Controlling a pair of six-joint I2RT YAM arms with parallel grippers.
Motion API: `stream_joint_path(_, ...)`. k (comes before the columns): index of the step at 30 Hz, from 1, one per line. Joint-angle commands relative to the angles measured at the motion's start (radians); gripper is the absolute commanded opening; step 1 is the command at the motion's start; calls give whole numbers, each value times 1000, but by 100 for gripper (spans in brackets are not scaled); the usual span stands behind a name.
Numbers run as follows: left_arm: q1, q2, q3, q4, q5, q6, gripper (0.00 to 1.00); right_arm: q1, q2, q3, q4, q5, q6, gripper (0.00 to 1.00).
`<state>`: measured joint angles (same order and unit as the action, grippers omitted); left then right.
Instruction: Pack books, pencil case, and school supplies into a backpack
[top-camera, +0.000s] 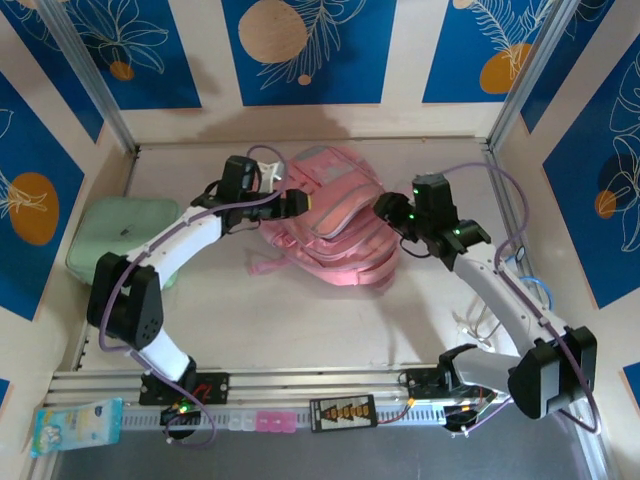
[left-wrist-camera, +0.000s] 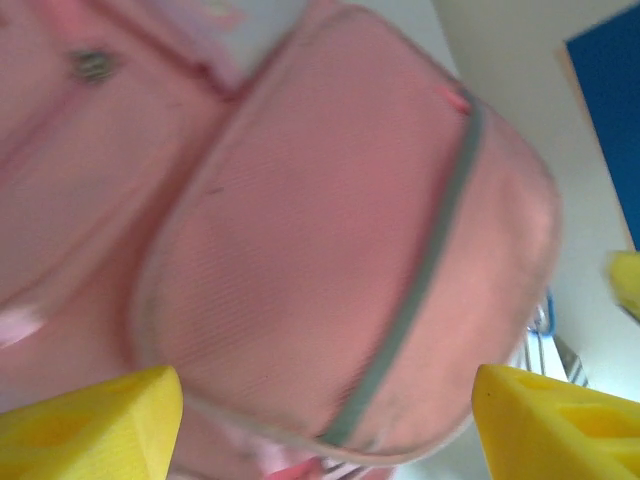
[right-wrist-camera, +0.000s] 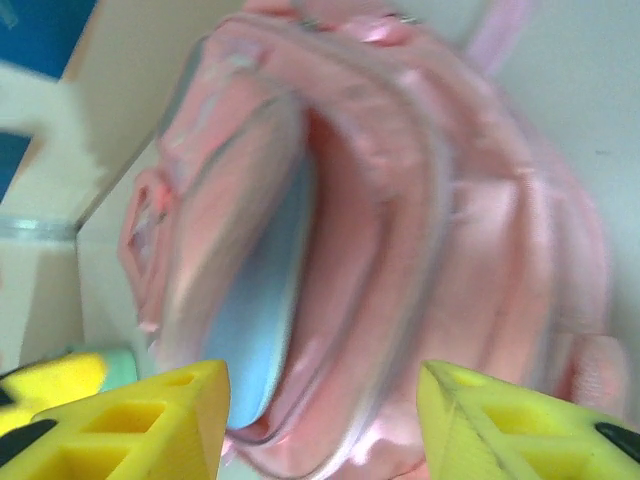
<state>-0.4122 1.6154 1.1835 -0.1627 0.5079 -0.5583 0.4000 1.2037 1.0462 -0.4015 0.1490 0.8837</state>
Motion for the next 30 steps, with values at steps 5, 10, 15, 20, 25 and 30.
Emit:
stream_joint_path(5, 3, 18, -155, 306, 3, -340, 60, 162, 193, 209, -28, -71, -166, 48)
stream_joint_path(10, 1, 92, -177, 456, 37, -468, 48, 134, 292, 207, -47, -90, -110, 48)
stream_joint_path(15, 1, 122, -157, 389, 17, -447, 42, 101, 336, 179, -42, -116, -89, 48)
stream_joint_path(20, 0, 121, -150, 350, 17, -432, 39, 77, 362, 151, -17, -134, -79, 47)
stream_joint_path(25, -2, 86, -157, 256, -34, -373, 39, 58, 385, 138, -5, -132, -74, 46)
stream_joint_path(30, -6, 69, -164, 210, -25, -339, 40, 52, 374, 118, 22, -143, -74, 45)
